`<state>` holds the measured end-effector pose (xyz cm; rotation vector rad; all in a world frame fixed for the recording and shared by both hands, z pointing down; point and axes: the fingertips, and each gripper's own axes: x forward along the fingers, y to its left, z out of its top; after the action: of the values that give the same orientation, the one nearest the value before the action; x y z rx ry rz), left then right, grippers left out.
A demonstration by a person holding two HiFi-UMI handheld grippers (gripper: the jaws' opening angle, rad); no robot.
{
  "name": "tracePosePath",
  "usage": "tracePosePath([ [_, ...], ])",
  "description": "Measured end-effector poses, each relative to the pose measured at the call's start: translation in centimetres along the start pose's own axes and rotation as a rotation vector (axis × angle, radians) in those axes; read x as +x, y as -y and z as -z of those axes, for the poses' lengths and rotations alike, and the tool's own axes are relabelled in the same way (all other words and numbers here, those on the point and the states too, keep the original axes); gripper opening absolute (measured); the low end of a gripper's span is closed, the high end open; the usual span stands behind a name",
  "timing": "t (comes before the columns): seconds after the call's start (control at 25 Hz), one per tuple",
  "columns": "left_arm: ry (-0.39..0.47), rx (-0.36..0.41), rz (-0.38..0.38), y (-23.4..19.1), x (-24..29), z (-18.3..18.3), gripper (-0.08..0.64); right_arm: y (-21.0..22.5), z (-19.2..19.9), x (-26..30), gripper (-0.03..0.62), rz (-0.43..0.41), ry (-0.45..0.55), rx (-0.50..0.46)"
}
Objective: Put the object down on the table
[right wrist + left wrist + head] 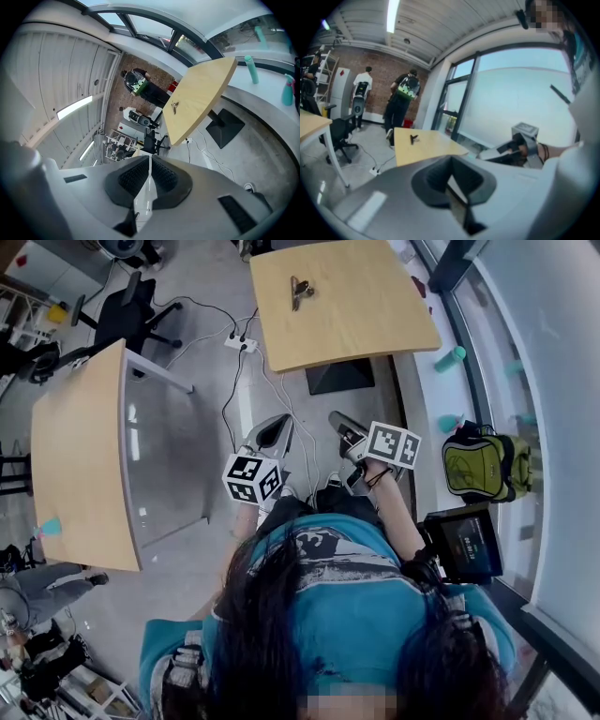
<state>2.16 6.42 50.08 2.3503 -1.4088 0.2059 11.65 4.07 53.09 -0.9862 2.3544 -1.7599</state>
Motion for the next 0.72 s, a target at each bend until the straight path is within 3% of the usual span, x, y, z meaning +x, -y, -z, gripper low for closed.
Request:
tracePosePath([
  [0.56,0.02,-0.01,0.075,-3.0,-10.0,3.0,0.003,-5.7,10.0,2.1,0.026,0.0,0.036,-0.022],
  [0.72,0.006,-0.011,0.091,-3.2,-10.7,3.4,0.003,-5.9,10.9,2.0,0.028,0.009,0.042,-0.015],
])
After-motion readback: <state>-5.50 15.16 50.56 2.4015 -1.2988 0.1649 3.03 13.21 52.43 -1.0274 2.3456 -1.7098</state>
